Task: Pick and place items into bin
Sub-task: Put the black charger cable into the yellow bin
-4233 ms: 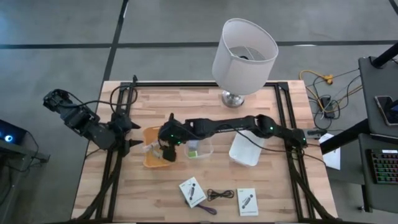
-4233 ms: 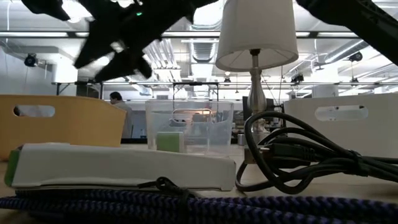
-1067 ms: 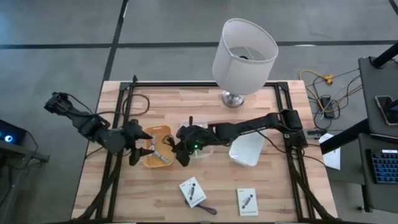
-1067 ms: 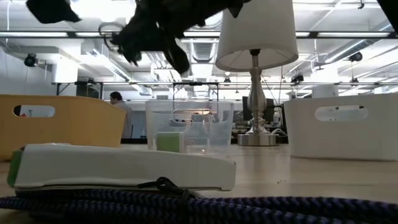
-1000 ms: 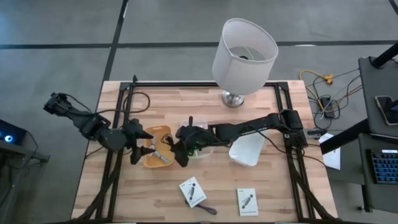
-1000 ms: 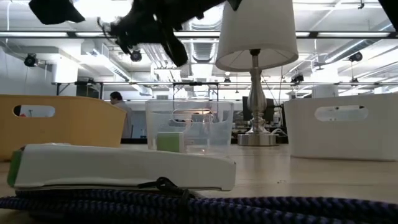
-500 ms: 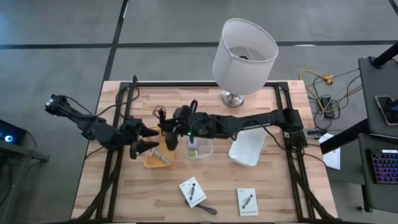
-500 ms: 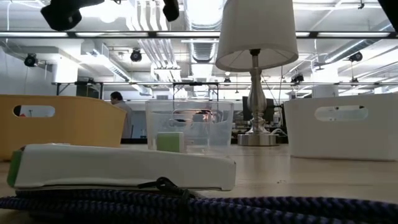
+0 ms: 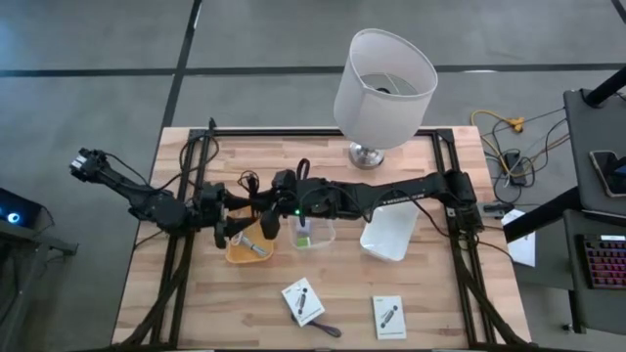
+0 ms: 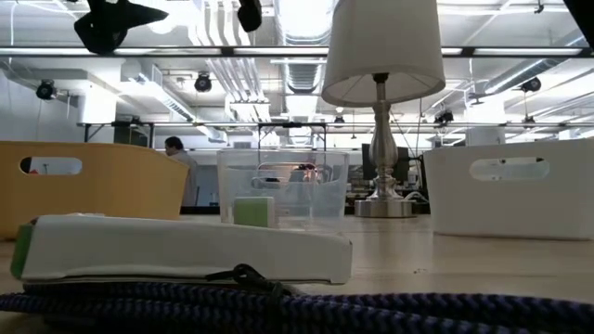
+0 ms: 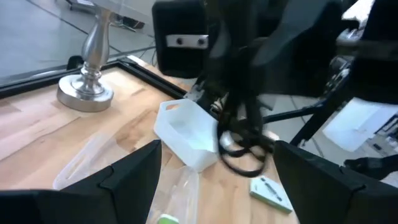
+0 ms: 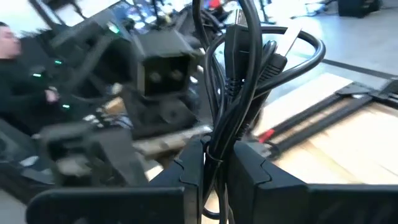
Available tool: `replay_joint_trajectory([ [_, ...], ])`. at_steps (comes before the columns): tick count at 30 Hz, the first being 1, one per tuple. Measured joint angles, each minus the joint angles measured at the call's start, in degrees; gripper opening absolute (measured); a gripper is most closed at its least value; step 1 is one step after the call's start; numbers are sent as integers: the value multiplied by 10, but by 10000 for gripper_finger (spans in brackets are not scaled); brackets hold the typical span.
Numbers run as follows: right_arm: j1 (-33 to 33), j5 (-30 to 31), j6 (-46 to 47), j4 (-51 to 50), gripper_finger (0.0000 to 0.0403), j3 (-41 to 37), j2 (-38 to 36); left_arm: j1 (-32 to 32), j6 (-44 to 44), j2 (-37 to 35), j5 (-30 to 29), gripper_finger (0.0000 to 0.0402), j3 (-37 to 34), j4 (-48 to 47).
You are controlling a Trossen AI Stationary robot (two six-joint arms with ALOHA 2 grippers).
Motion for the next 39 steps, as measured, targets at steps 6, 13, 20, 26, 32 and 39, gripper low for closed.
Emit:
replay_joint_trajectory([
  [6,3,-9,10,0,30,0,0,17,26,21,13,286,0,44],
  [13,9,-9,7,-4,30,-1,1,40,42,39,51,214,0,68],
  [20,10,-8,0,-10,47,-1,1,39,43,37,58,89,1,68],
  [26,10,-29,36,-33,114,-1,-3,39,36,25,31,12,1,20],
  [32,15,-61,85,-216,176,-1,-34,40,-67,8,6,7,21,-109],
  [39,49,44,106,-405,219,-2,-87,32,-488,3,57,6,20,-313],
])
